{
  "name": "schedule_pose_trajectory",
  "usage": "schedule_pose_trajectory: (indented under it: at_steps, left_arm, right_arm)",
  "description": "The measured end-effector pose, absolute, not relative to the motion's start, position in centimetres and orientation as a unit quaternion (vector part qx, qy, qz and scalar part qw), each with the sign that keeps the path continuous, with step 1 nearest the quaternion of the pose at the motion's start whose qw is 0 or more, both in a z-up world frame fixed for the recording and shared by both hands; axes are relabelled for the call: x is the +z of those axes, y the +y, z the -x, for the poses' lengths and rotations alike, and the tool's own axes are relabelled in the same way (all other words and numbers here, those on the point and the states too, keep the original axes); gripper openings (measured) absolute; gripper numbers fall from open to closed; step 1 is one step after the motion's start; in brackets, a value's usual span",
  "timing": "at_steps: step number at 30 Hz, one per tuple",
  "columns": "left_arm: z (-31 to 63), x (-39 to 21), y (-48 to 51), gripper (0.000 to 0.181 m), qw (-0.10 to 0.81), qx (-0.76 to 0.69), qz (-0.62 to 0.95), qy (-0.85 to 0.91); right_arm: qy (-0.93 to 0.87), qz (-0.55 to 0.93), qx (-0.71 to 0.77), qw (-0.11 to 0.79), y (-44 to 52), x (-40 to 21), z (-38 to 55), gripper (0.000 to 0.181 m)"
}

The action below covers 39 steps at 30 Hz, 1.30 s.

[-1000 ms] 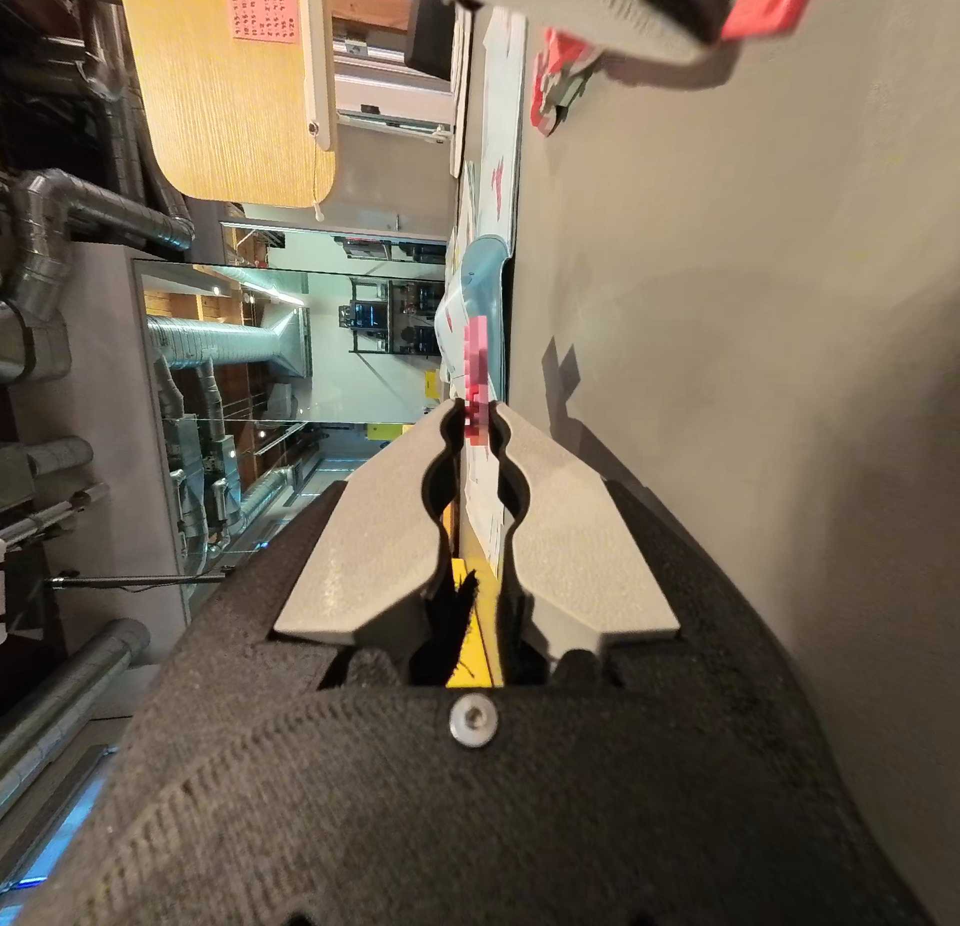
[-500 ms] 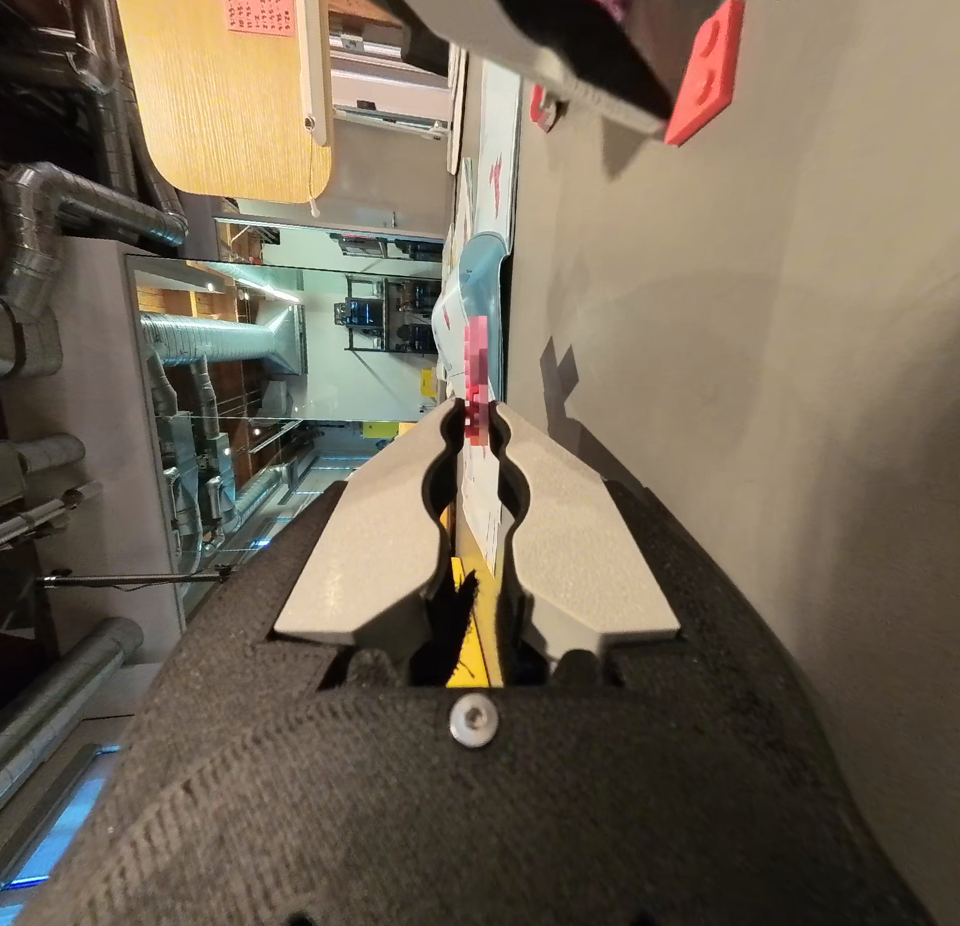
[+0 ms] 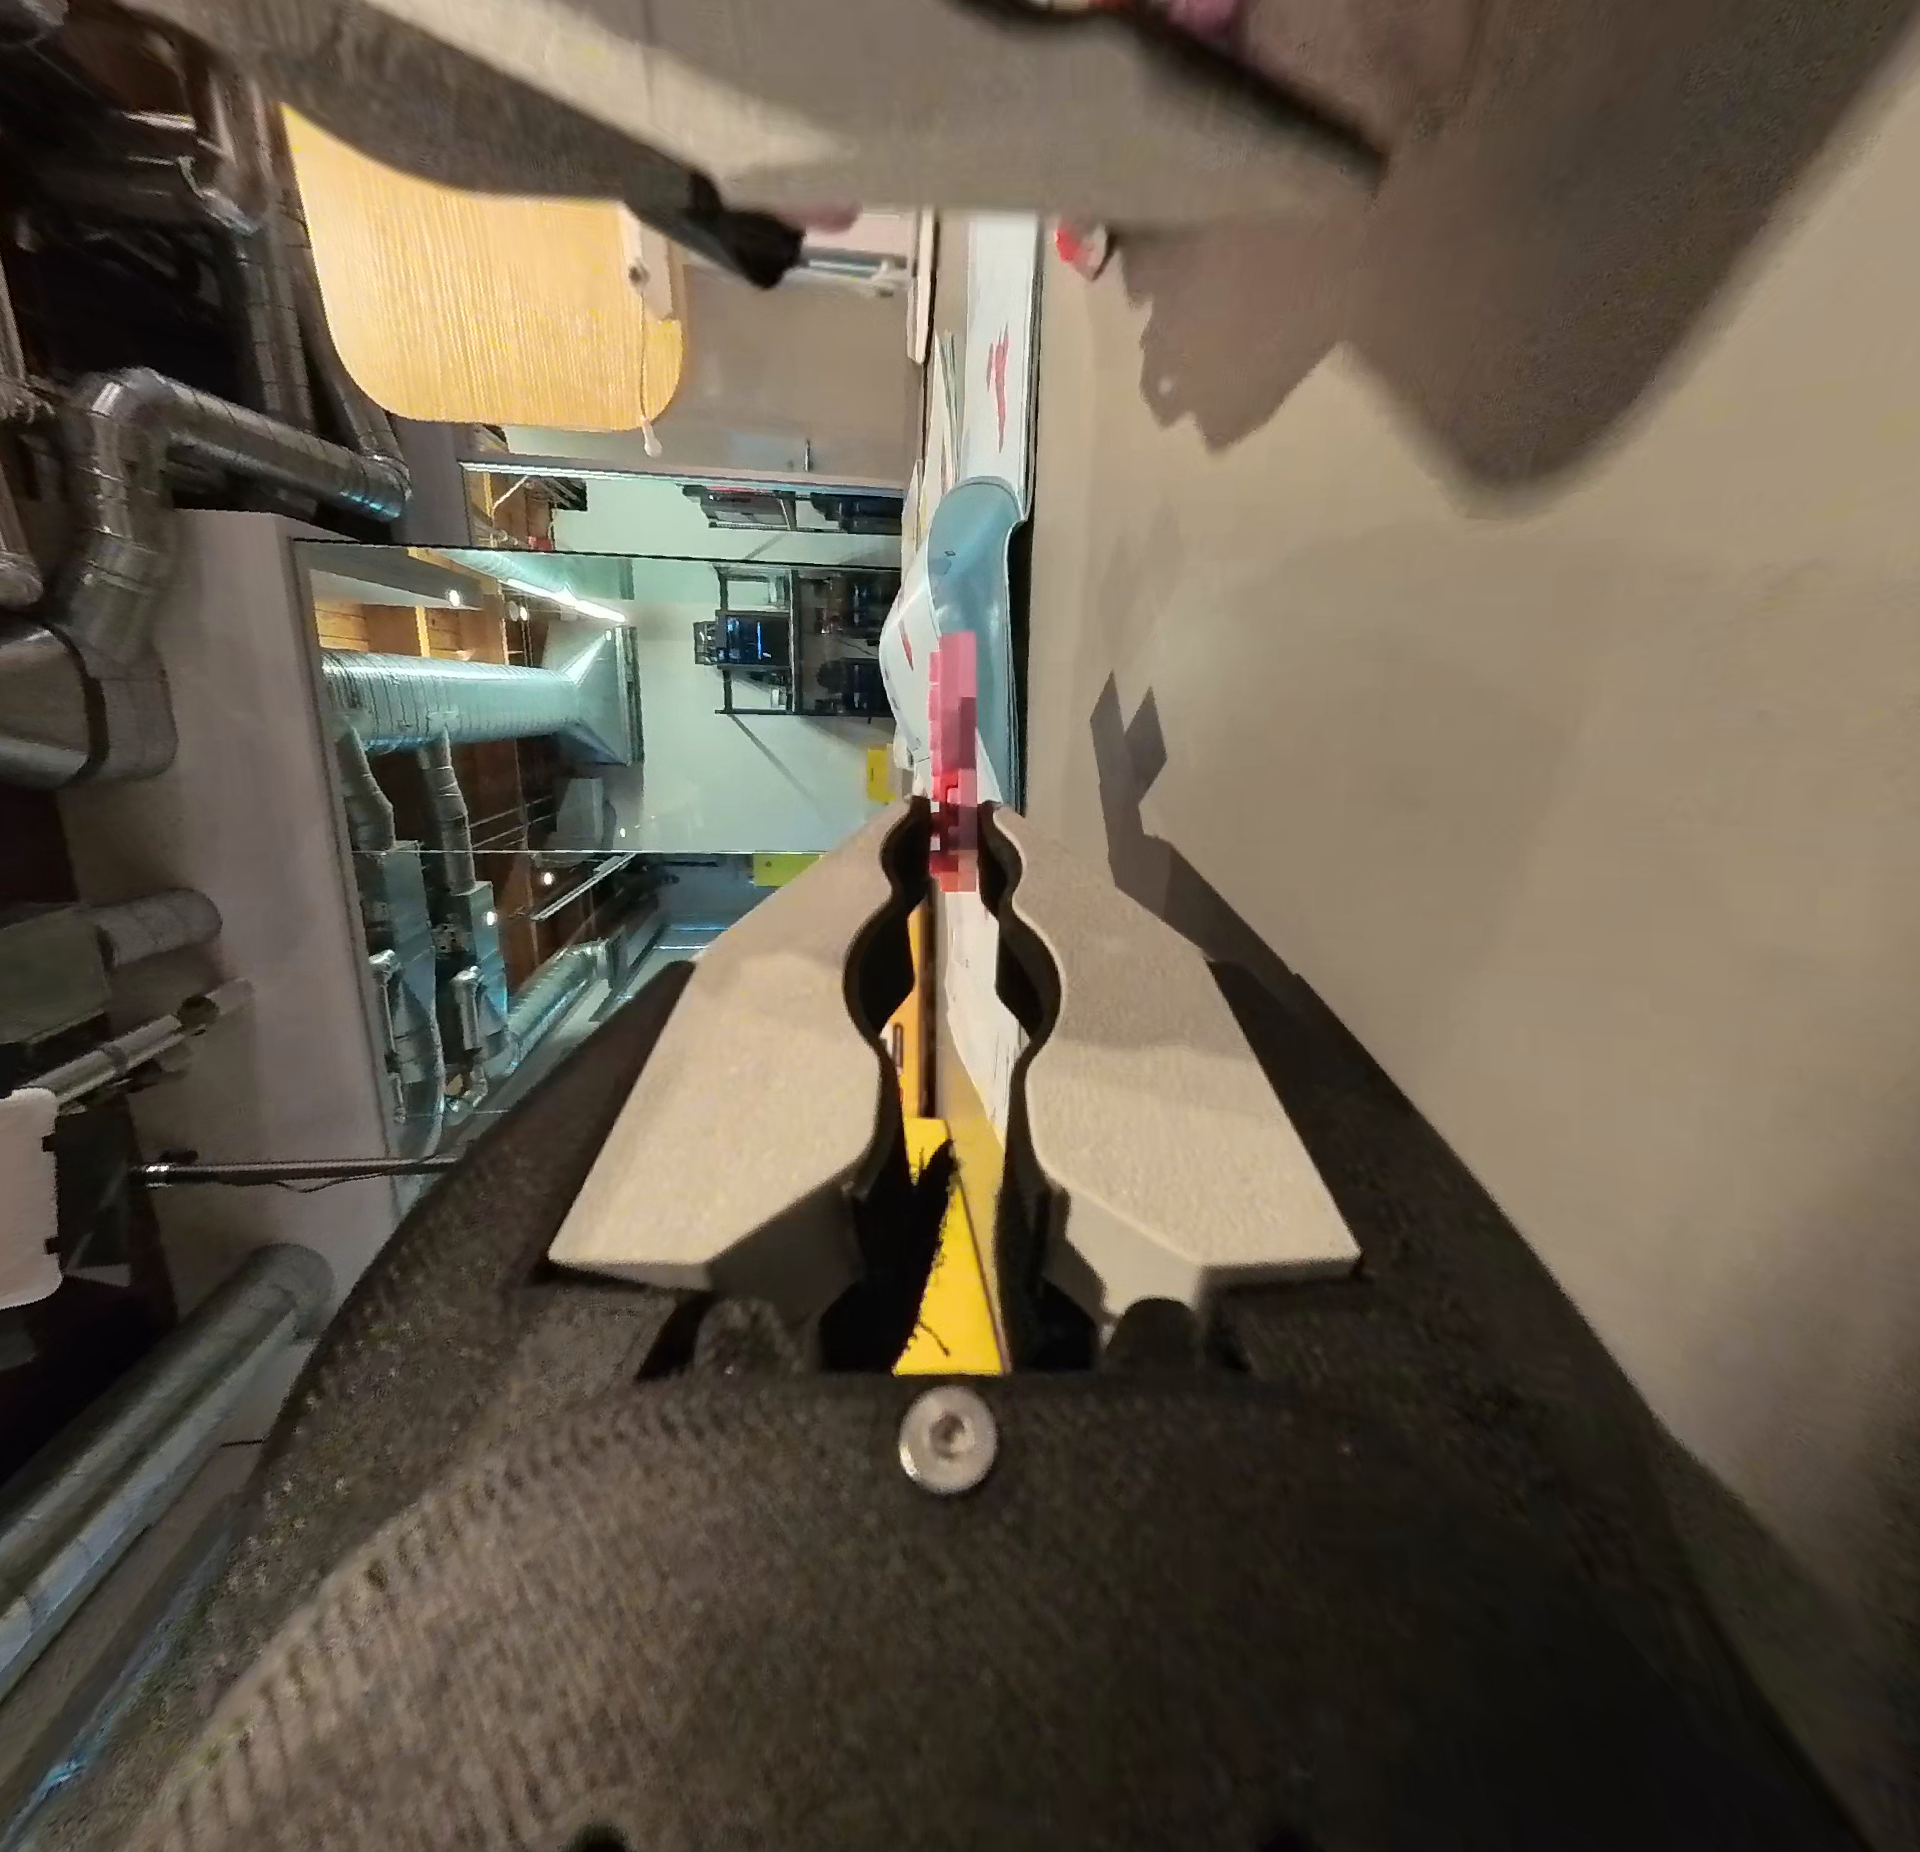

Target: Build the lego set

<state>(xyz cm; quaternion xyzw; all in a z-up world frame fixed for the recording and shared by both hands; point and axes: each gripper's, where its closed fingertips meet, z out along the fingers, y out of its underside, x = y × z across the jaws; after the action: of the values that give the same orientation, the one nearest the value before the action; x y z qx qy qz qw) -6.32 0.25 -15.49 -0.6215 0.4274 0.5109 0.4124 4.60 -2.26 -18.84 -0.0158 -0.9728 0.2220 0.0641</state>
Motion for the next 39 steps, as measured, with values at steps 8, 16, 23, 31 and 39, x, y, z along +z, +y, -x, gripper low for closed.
schedule_pose_trajectory:
  at_steps: [8, 16, 23, 31, 39]
  left_arm:
    - [5.8, -15.6, 0.5, 0.008, 0.410, 0.511, 0.615, 0.439]
    - [5.8, -15.8, 0.7, 0.008, 0.413, 0.505, 0.614, 0.445]
    - [6.3, -16.0, 1.1, 0.008, 0.416, 0.499, 0.617, 0.444]
    - [6.3, -16.0, 1.2, 0.008, 0.419, 0.498, 0.615, 0.444]
    - [6.3, -15.9, 1.2, 0.008, 0.420, 0.501, 0.613, 0.445]
  right_arm:
    - [-0.906, 0.259, 0.296, 0.153, -2.8, -17.9, -2.9, 0.048]
    - [-0.853, 0.386, 0.254, 0.241, 1.3, -18.4, -4.2, 0.038]
    - [-0.765, 0.515, 0.307, 0.234, 3.0, -17.5, -4.5, 0.031]
    - [-0.754, 0.531, 0.320, 0.216, 1.2, -18.9, -4.3, 0.025]
    - [-0.774, 0.512, 0.306, 0.211, 1.3, -19.0, -4.3, 0.012]
